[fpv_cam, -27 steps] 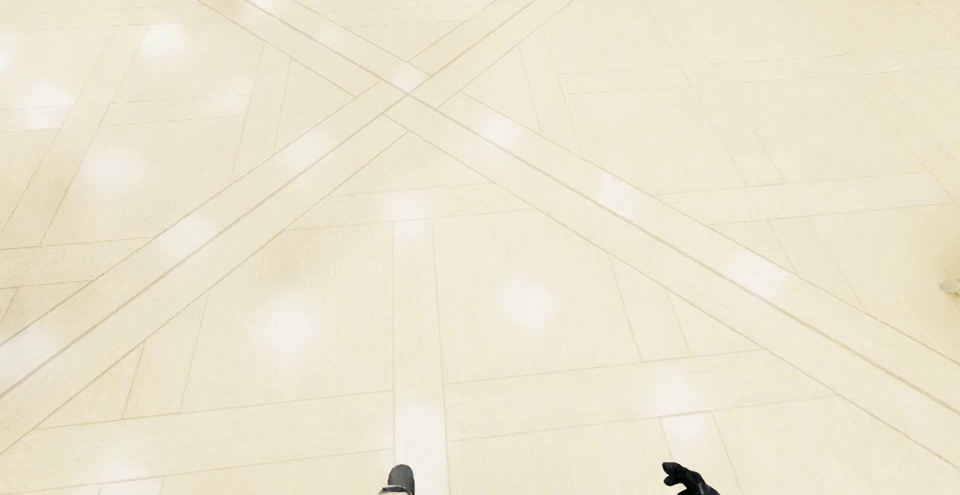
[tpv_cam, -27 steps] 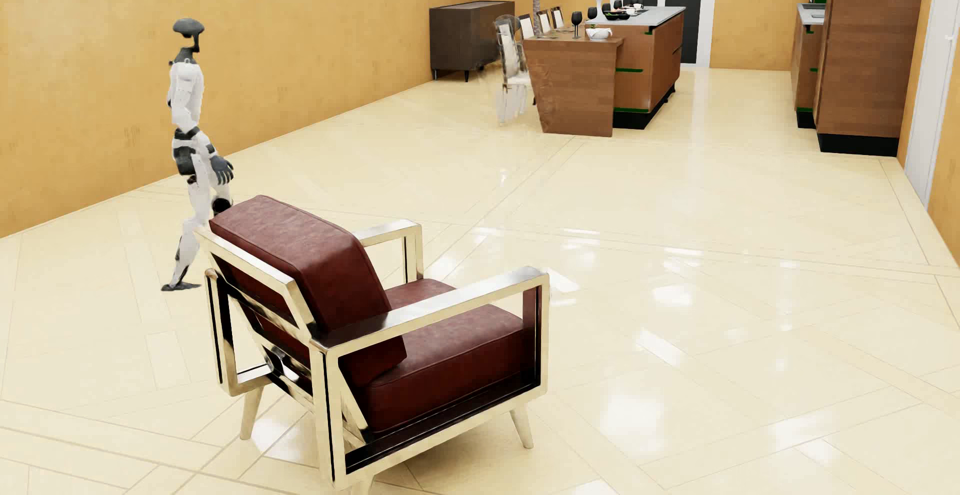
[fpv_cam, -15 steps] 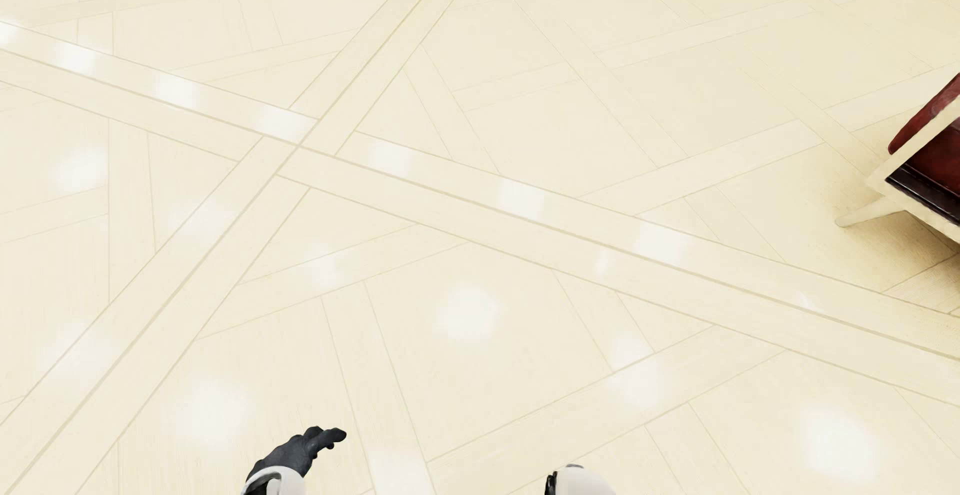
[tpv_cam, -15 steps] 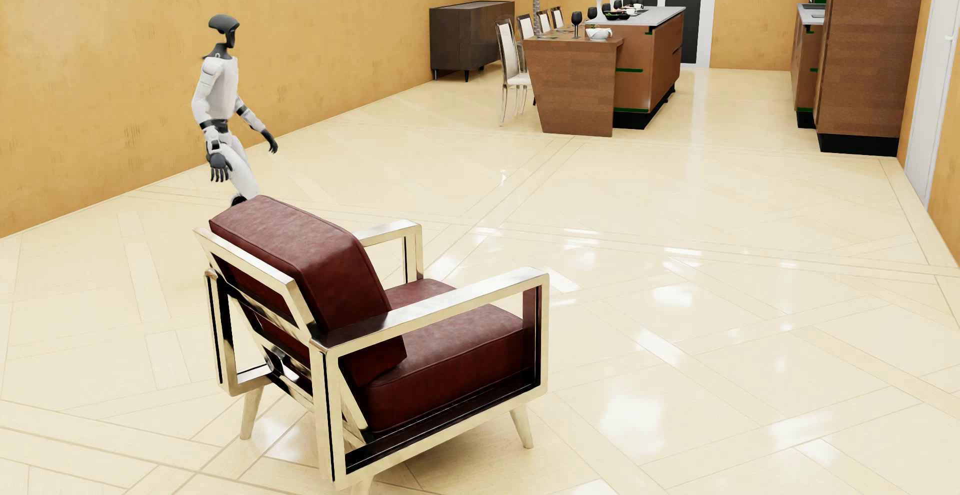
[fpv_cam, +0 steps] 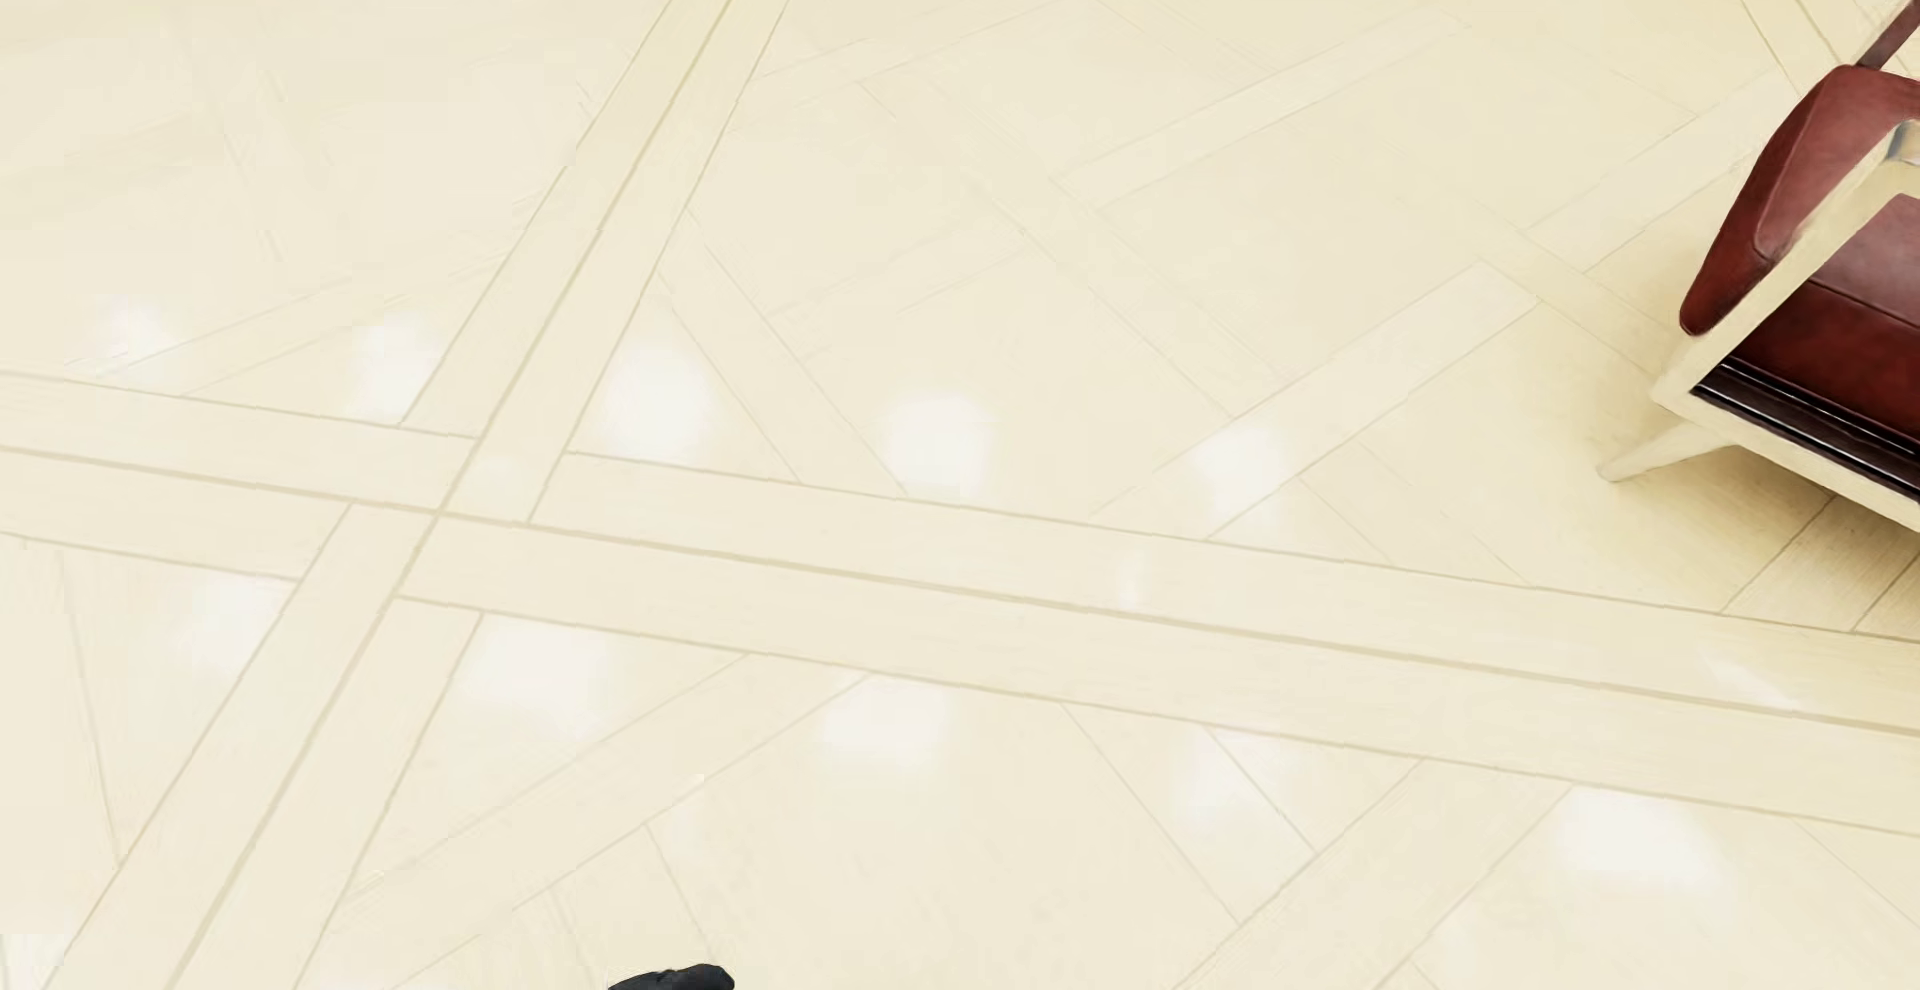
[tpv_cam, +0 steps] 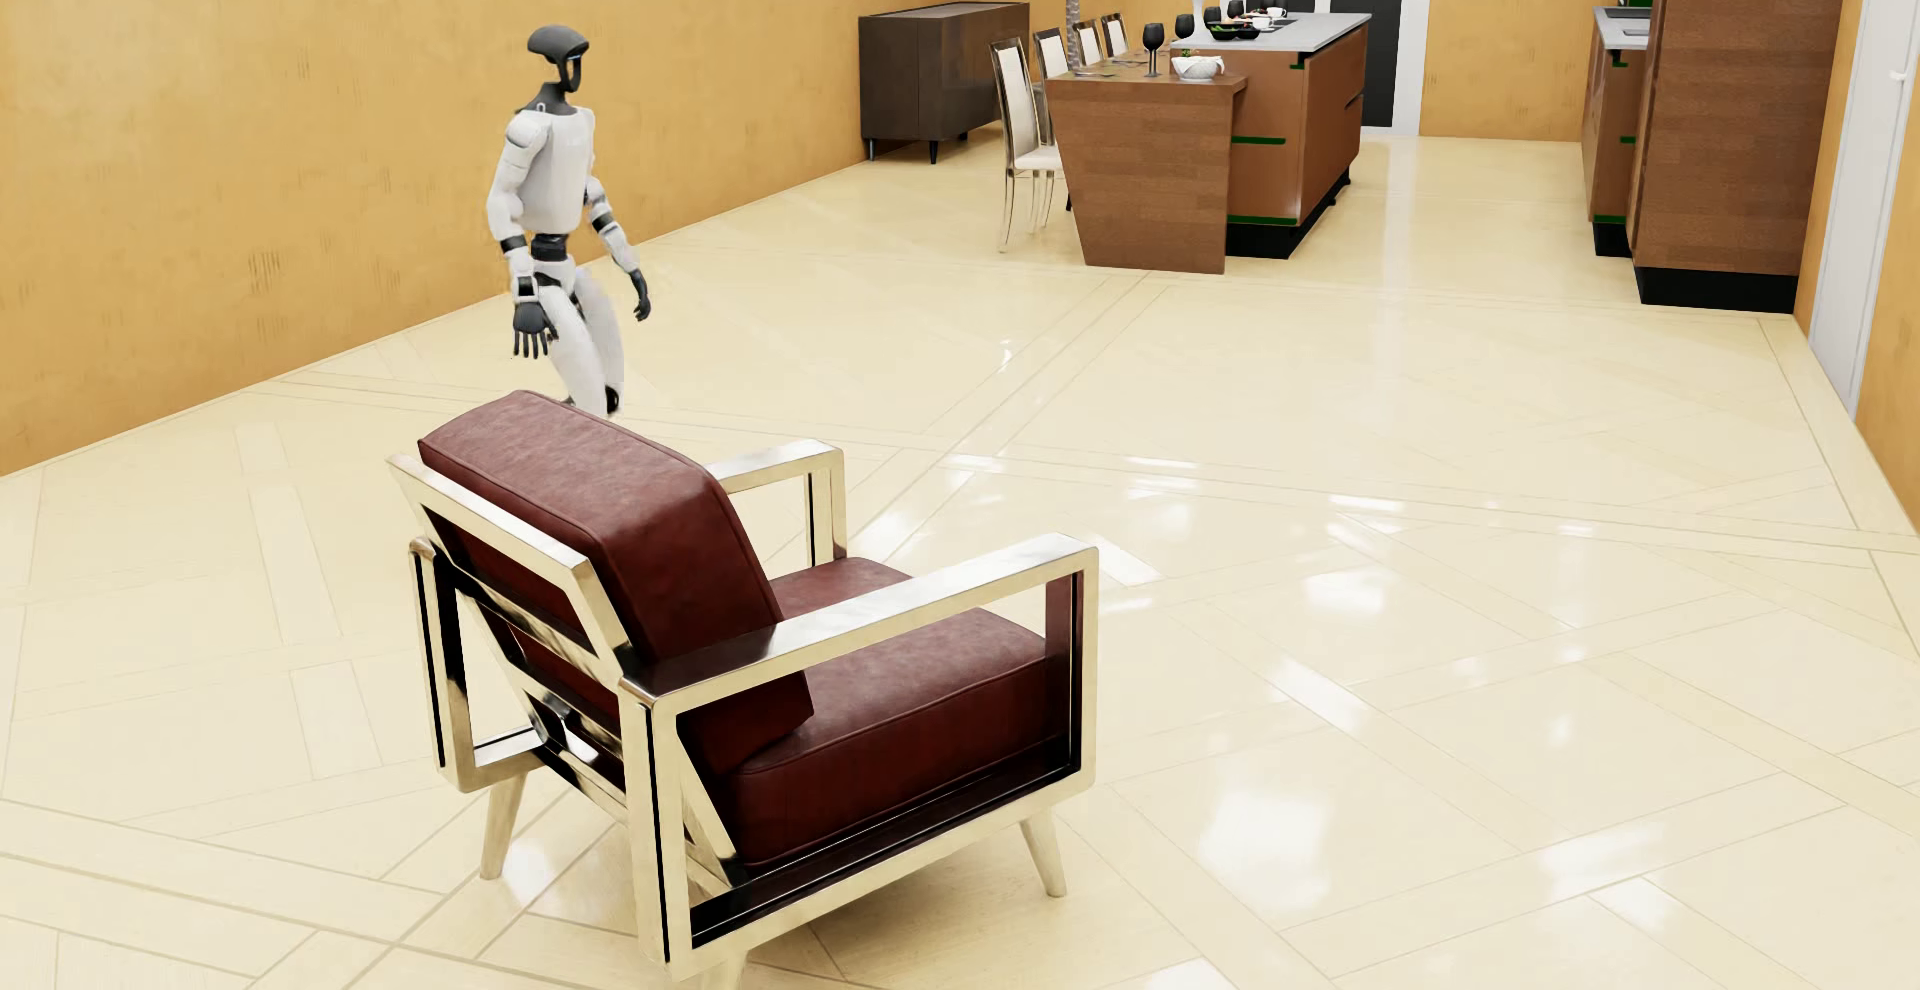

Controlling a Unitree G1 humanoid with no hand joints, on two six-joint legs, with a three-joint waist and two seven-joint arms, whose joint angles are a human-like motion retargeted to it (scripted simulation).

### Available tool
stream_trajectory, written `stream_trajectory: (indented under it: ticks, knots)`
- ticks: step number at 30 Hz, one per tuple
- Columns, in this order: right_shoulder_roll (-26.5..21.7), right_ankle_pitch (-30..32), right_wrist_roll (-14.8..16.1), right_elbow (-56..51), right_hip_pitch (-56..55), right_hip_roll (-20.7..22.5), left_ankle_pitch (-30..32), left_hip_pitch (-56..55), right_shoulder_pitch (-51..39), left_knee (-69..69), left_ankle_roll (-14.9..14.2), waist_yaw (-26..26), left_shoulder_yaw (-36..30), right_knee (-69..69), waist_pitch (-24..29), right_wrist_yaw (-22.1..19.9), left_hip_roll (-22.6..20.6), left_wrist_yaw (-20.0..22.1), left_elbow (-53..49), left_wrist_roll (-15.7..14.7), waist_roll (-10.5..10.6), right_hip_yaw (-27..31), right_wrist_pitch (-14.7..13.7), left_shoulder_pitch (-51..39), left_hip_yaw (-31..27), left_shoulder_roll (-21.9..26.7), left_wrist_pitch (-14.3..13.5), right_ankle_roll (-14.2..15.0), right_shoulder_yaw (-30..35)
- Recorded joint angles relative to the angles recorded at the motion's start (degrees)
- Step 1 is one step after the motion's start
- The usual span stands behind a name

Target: Walk towards the leather armchair

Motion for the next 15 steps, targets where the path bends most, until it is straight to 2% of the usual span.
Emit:
stream_trajectory:
  ticks: [1,2,4,6,9,10,11,12,14,15]
  knots:
    - [-0.7,-0.7,-0.4,-0.8,2.0,0.8,-2.4,-4.2,-1.4,4.3,1.3,0.7,1.1,-1.1,0.2,-1.0,0.6,-0.1,0.8,-0.8,0.4,1.3,-0.6,1.9,-0.8,0.0,0.5,0.9,0.5]
    - [-1.1,-1.2,-0.5,-1.6,4.1,1.5,-2.3,-8.4,-3.2,6.0,1.6,1.5,2.8,-2.6,0.2,-2.6,1.2,1.0,0.6,-1.8,0.6,2.7,-0.6,4.4,-1.3,-0.2,0.8,1.8,0.6]
    - [-1.9,-2.7,0.5,-4.1,7.9,2.2,-3.9,-15.7,-5.0,1.9,2.2,2.8,5.6,-4.7,0.2,-5.3,1.4,3.3,0.0,-3.6,1.0,5.2,-2.1,8.9,-2.4,0.0,0.5,3.6,-0.5]
    - [-2.0,-5.2,2.1,-6.8,10.8,2.3,-5.0,-19.7,-6.5,-11.8,2.4,4.0,7.1,-5.0,0.0,-6.8,0.9,3.6,-1.1,-4.2,1.3,7.8,-4.0,12.6,-3.5,0.3,0.8,5.4,-0.8]
    - [-3.5,-8.8,3.6,-10.0,16.0,1.1,-3.9,-18.1,-6.9,-44.2,3.2,5.3,9.2,-5.9,-0.5,-6.8,-3.0,2.9,-3.6,-2.9,1.5,11.5,-5.5,16.8,-8.8,0.4,1.6,8.4,0.8]
    - [-4.4,-9.6,3.6,-10.7,17.5,-0.1,-2.0,-16.9,-6.7,-49.3,3.9,5.6,9.6,-5.2,-0.5,-6.4,-4.6,2.6,-4.5,-2.0,1.3,12.8,-5.4,17.8,-10.9,-0.1,1.7,9.6,1.4]
    - [-5.1,-10.4,3.7,-11.4,18.2,-1.8,1.4,-16.0,-6.2,-47.9,4.7,5.6,9.8,-2.0,-0.4,-6.3,-5.9,2.7,-5.3,-0.9,1.0,14.0,-5.0,18.3,-11.4,-0.8,1.8,10.5,1.5]
    - [-5.3,-9.5,4.2,-11.9,17.2,-3.7,-0.1,-15.8,-5.3,-43.4,6.0,5.3,9.6,4.2,0.1,-6.8,-6.8,3.1,-5.7,0.2,0.5,15.3,-4.5,18.0,-10.0,-1.6,2.0,10.7,0.8]
    - [-3.3,3.3,5.9,-11.2,10.1,-6.8,-6.5,-14.0,-3.0,-37.1,7.0,4.3,8.4,23.5,1.0,-10.4,-8.5,3.6,-4.8,2.3,-0.8,18.4,-3.0,14.7,-7.9,-2.5,2.5,9.0,-2.0]
    - [-2.5,10.7,5.9,-10.0,5.0,-8.2,-8.6,-11.6,-2.0,-37.1,7.3,3.7,7.3,32.9,1.3,-11.5,-9.2,2.9,-4.5,3.1,-1.3,19.5,-2.1,12.7,-6.6,-2.3,2.1,5.6,-2.1]
